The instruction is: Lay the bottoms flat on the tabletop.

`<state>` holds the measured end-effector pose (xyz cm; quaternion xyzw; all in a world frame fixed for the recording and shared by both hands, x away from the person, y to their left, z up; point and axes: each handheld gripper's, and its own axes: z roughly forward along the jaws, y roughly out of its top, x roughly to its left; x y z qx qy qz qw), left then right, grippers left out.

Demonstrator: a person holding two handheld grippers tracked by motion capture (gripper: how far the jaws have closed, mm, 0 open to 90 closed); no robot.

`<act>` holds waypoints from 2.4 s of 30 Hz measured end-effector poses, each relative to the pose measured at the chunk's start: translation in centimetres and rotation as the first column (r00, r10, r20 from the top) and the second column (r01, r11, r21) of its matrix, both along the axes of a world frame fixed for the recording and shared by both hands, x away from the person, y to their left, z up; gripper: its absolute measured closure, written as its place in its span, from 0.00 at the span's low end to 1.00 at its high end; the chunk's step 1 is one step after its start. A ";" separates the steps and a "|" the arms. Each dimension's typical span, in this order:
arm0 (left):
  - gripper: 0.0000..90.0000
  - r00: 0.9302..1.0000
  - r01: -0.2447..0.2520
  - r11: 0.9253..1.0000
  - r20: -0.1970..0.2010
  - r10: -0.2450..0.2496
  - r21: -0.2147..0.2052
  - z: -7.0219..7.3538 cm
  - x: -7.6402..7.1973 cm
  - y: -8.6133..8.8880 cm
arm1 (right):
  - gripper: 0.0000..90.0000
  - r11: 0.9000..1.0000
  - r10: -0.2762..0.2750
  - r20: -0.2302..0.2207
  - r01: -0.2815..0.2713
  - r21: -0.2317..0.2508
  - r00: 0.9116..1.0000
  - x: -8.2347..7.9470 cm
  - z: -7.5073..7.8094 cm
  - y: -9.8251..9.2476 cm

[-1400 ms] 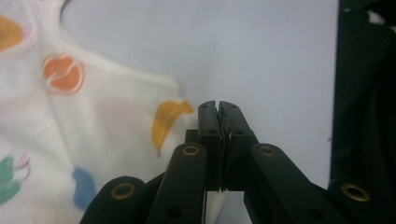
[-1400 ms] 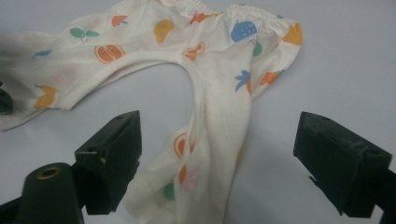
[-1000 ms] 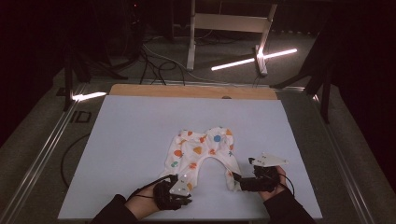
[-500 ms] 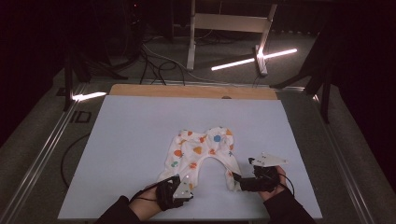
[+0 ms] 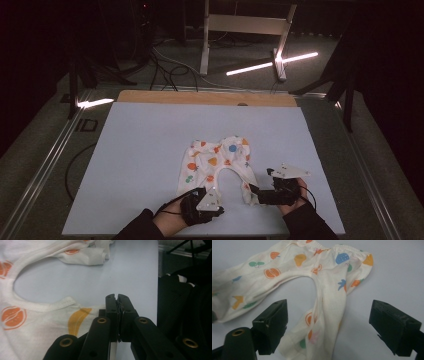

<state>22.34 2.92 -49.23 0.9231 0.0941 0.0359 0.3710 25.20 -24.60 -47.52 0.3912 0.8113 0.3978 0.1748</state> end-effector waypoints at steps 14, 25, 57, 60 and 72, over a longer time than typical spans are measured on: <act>0.94 0.998 0.040 0.999 -0.040 -0.039 0.016 -2.0 0.0 -1.1 | 0.17 1.000 0.005 -0.001 -0.005 0.001 1.000 0.0 -0.1 0.1; 0.32 0.995 -0.097 0.982 -0.009 0.096 -0.162 2.3 2.3 2.6 | 0.17 1.000 0.008 0.011 -0.008 0.004 1.000 -0.1 0.0 0.1; 0.02 0.950 -0.308 0.924 -0.030 0.309 -0.227 1.1 -0.3 14.9 | 0.64 0.998 0.045 -0.023 -0.046 -0.032 0.999 -1.8 -0.3 0.6; 0.02 0.939 -0.339 0.910 -0.035 0.341 -0.240 0.8 -0.7 16.2 | 0.65 0.998 0.014 -0.064 -0.018 -0.058 0.998 -2.1 -0.9 -0.5; 0.02 0.930 -0.362 0.899 -0.025 0.368 -0.248 0.3 -0.8 17.0 | 0.98 0.999 0.001 -0.134 -0.008 -0.049 0.991 -2.5 -1.3 -1.9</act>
